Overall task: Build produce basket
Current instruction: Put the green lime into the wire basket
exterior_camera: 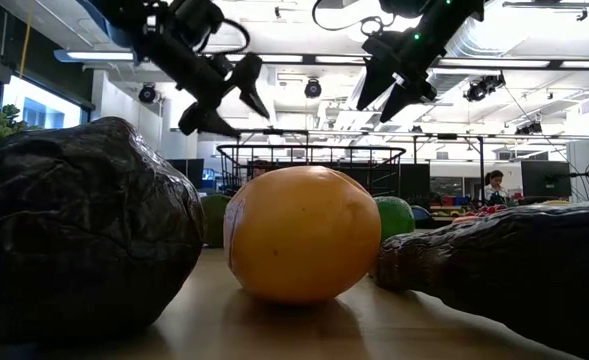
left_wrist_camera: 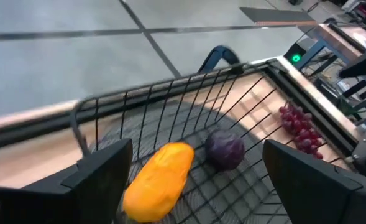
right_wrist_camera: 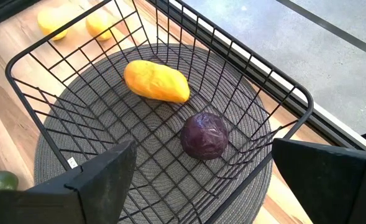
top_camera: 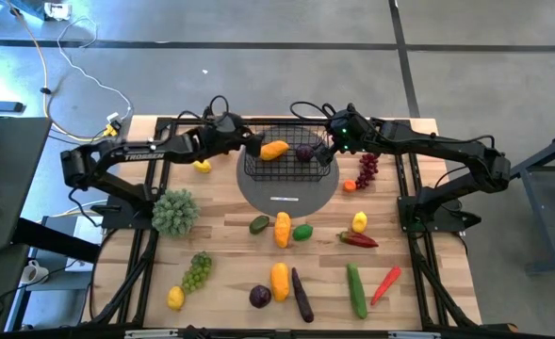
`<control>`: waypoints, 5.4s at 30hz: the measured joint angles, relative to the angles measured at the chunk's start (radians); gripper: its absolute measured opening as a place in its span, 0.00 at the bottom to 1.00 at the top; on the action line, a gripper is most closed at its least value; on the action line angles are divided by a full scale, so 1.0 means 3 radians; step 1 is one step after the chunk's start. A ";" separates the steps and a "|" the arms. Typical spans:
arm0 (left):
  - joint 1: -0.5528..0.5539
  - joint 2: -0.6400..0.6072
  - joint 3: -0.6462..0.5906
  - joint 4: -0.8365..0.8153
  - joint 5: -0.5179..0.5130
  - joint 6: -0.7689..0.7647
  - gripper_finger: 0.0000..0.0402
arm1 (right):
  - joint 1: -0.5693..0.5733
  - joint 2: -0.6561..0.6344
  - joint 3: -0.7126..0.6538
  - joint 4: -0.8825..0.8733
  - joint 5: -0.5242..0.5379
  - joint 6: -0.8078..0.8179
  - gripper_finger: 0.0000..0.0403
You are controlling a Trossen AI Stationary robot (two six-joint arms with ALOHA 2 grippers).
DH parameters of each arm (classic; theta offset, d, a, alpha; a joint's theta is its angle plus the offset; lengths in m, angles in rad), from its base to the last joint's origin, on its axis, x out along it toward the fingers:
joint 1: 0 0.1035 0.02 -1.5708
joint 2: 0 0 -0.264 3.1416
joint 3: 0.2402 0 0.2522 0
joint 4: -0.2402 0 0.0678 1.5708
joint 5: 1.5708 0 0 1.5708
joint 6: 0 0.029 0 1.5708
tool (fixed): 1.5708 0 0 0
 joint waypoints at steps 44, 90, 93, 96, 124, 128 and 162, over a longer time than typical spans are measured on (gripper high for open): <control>-0.1039 -0.0232 0.1190 -0.3063 0.0389 0.0091 0.87 | 0.0051 0.0000 0.0000 0.0001 -0.0876 0.1236 0.89; -0.1518 -0.0234 0.1190 -0.3072 0.0768 -0.1050 0.87 | 0.1779 0.0249 -0.0010 0.0077 -0.0610 -0.0394 0.89; -0.1597 -0.0233 0.1190 -0.3226 0.0611 -0.1205 0.87 | 0.1857 0.0399 -0.0010 0.0088 -0.0610 -0.0519 0.89; -0.1657 -0.0233 0.1190 -0.3454 0.0437 -0.1386 0.87 | 0.1909 0.0557 -0.0010 0.0086 -0.0612 -0.0573 0.89; -0.1864 -0.0231 0.1190 -0.3713 0.0437 -0.1167 0.87 | 0.2012 0.1564 -0.0010 0.0264 -0.0270 -0.0813 0.81; -0.1864 -0.0231 0.1190 -0.3713 0.0462 -0.1111 0.87 | 0.2010 0.1565 -0.0010 0.0275 -0.0268 -0.0865 0.71; -0.1959 -0.0233 0.1191 -0.3762 0.0517 -0.0946 0.87 | 0.2012 0.1287 -0.0009 0.0091 -0.0371 0.0254 0.41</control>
